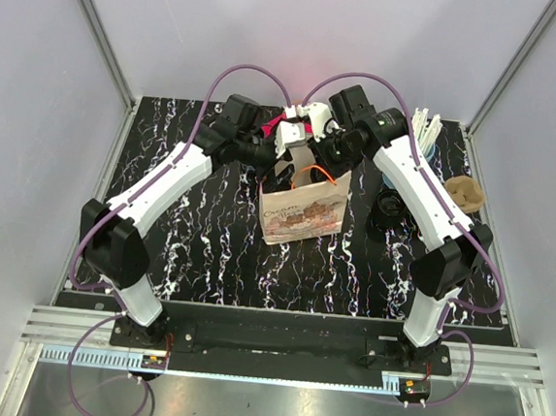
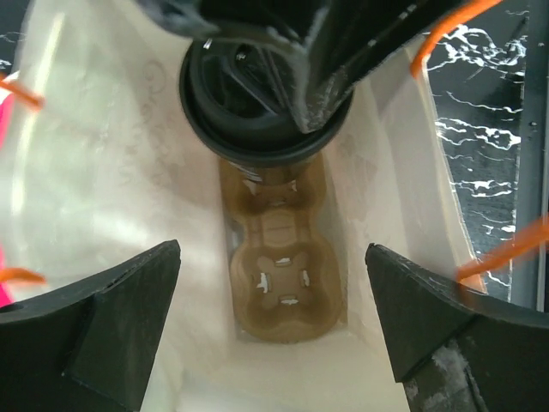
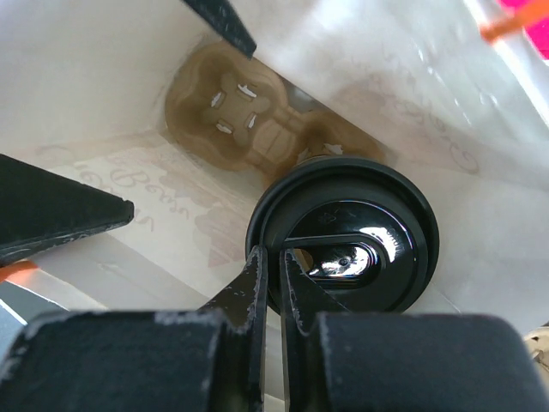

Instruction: Pack the takeout coffee

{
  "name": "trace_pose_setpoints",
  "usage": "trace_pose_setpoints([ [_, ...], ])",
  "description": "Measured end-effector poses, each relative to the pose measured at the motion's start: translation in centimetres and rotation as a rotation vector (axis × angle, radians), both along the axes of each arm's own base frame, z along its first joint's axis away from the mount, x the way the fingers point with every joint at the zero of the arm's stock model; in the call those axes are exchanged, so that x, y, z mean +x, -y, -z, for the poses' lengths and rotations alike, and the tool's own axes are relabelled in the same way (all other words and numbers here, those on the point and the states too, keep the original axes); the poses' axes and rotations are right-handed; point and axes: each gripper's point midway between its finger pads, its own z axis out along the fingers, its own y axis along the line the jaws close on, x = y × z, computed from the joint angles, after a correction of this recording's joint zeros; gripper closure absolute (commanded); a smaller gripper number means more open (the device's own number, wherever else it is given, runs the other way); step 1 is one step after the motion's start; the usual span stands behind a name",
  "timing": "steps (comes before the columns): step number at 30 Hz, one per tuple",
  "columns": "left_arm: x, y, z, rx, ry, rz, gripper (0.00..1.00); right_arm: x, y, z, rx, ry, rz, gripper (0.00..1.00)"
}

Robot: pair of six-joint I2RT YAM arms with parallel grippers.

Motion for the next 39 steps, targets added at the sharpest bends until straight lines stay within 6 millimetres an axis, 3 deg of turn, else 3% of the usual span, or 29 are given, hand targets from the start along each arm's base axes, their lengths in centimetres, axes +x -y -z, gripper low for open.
trace_pose_setpoints([
  [21,0.1,0.1,-1.0,-0.022,-0.014,-0.019,0.01,-1.2,0.6,2.4,-0.038,-0.064,-0.021,1.0],
  [39,0.2,0.2,-1.4,-0.041,-0.019,-0.037,0.01,-1.7,0.8,3.2,-0.058,-0.076,-0.06,1.0],
])
